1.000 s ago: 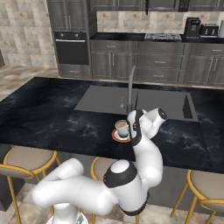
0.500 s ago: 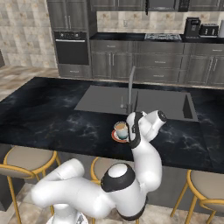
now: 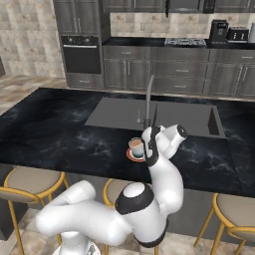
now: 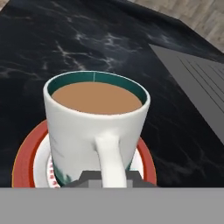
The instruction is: Pick the cup of tea, navigate to the dining table, and place it on the saucer.
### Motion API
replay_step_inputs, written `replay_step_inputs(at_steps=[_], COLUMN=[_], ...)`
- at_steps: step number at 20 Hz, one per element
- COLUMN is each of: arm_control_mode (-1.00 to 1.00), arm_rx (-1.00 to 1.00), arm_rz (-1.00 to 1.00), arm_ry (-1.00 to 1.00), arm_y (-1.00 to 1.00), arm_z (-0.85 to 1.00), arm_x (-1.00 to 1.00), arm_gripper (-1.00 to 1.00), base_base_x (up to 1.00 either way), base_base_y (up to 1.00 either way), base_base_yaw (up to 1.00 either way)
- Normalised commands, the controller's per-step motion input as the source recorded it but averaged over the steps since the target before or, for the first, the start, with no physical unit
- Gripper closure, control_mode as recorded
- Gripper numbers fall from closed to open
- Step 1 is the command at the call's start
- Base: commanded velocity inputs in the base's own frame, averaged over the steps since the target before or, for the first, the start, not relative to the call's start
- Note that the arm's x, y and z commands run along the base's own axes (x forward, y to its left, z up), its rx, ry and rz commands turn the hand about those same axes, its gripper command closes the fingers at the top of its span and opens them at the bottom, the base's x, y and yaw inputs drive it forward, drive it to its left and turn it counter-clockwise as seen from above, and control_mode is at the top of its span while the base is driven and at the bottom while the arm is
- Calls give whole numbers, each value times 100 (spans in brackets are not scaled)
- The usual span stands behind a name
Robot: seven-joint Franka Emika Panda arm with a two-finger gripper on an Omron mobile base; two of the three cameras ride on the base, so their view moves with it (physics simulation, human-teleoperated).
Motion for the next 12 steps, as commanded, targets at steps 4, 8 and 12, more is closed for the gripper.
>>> replay_step_inputs(at_steps=[4,8,12], arm_control_mode=[-100,-100,-100], arm_rx=[0,0,0], arm_rz=[0,0,0], arm_ry=[0,0,0], arm_y=[0,0,0], arm_z=[-10,-14,-16], arm_x=[1,0,0], arm_gripper=[100,100,-100], base_base_x=[0,0,0], base_base_y=[0,0,0], base_base_yaw=[0,0,0])
